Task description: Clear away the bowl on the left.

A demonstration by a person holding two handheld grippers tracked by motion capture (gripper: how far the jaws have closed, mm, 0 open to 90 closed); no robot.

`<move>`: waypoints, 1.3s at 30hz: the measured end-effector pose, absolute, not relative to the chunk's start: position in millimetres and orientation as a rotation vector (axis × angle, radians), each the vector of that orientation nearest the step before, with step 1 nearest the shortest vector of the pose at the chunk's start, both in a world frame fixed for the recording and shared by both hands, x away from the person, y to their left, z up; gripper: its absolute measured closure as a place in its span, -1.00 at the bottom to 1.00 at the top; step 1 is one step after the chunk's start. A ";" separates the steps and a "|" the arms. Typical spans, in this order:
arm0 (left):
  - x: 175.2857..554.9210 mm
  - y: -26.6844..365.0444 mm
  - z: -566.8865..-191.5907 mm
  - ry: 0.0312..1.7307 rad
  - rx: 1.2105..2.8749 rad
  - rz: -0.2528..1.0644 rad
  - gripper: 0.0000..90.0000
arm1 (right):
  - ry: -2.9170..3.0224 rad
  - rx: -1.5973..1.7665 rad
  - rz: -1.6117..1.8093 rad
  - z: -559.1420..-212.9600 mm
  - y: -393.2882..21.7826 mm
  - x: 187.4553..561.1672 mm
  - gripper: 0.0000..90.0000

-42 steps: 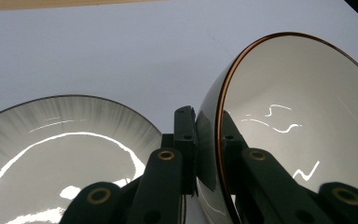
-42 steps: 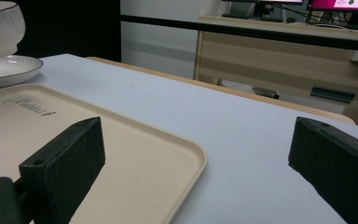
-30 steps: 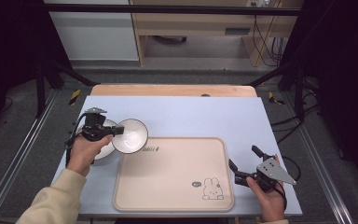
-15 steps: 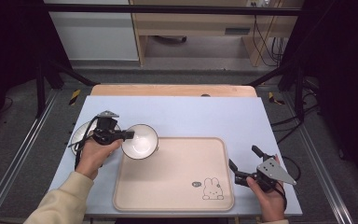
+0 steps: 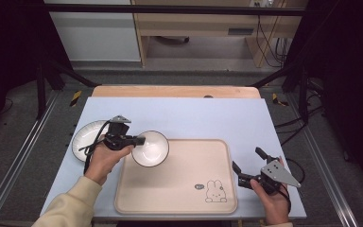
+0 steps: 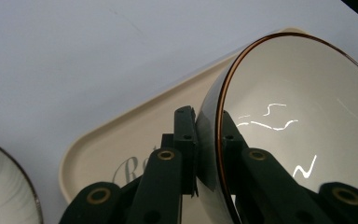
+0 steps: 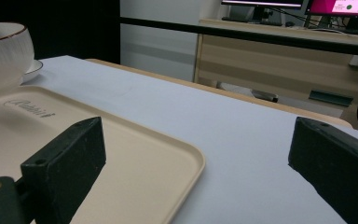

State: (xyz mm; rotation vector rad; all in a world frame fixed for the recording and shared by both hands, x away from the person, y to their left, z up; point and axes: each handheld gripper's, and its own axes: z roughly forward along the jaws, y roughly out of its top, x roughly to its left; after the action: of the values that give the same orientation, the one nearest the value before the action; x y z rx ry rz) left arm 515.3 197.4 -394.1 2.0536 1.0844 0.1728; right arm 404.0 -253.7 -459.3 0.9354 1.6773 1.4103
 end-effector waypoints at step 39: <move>486.1 129.7 -424.4 0.929 2.203 0.025 0.84 | 1.679 0.941 1.412 -458.7 -254.6 403.8 -0.90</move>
State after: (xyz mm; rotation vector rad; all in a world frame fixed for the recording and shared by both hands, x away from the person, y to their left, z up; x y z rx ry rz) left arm 486.1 129.7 -424.4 2.2026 0.9286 0.0254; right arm 403.8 -254.6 -458.7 0.9412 1.6786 1.4116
